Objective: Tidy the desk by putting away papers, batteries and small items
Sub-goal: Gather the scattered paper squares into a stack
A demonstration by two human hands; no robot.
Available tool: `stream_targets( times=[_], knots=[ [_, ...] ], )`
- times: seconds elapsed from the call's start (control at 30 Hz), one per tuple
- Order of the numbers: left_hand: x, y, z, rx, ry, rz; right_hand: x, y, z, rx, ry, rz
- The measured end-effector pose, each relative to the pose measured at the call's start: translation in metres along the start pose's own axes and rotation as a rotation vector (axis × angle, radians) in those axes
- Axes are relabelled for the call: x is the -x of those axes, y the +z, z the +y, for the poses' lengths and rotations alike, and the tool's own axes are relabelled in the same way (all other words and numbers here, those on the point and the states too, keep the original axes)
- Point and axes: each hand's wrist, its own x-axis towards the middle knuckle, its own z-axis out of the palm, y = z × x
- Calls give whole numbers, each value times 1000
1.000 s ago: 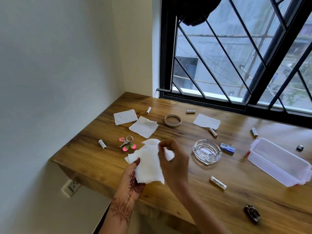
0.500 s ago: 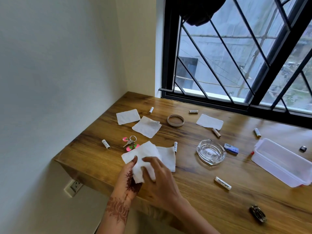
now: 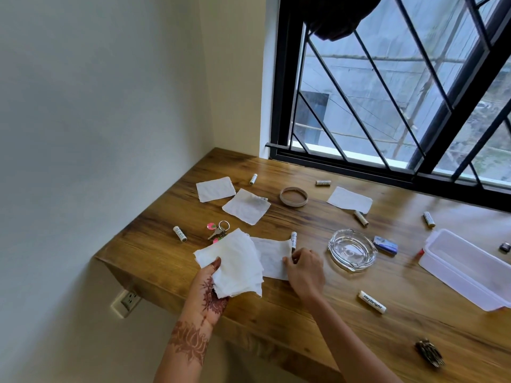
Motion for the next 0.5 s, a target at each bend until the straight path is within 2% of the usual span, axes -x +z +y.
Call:
stream_targets(
  times=[0.1,0.27,0.37,0.5],
  knots=[
    [-4,-2,1,-4,17,20,-3,-4,-4,-124,91,-76],
    [-5,0,3,-30,24,17,-4,-36,-21,-685,222,-259],
    [-5,1,6,17,12,-28,-8,-62,-41,-695,96,-242],
    [-9,5,9,-1,20,-9,-6,-88,-78,-679,-103,-340]
  ],
)
